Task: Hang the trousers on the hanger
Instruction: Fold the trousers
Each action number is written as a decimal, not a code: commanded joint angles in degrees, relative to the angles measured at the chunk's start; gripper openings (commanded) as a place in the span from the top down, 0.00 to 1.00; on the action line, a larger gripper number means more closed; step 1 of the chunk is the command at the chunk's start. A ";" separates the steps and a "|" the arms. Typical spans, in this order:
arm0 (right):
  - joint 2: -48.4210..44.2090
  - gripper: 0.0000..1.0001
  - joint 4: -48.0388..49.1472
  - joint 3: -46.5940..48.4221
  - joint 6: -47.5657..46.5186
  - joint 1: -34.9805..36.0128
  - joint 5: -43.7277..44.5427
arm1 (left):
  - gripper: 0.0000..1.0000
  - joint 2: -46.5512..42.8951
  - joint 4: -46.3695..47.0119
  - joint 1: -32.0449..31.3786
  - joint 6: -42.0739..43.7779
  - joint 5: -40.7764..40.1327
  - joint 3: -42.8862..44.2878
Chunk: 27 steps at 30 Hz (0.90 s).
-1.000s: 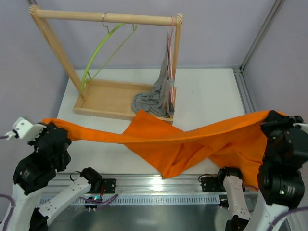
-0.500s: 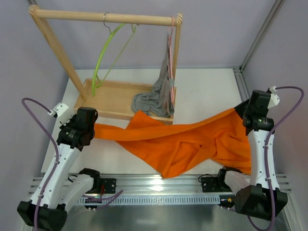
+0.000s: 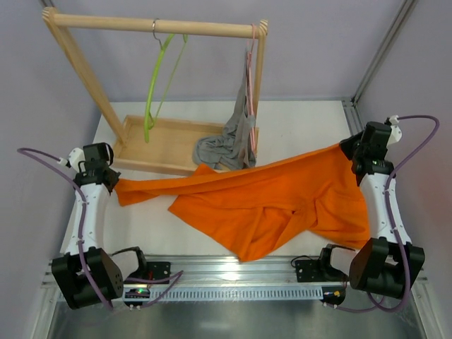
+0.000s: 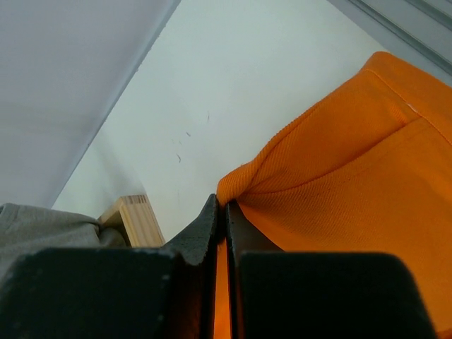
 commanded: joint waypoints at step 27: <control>18.07 0.96 12.94 6.54 2.67 1.17 1.43 | 0.99 24.21 6.96 2.59 5.49 5.42 20.82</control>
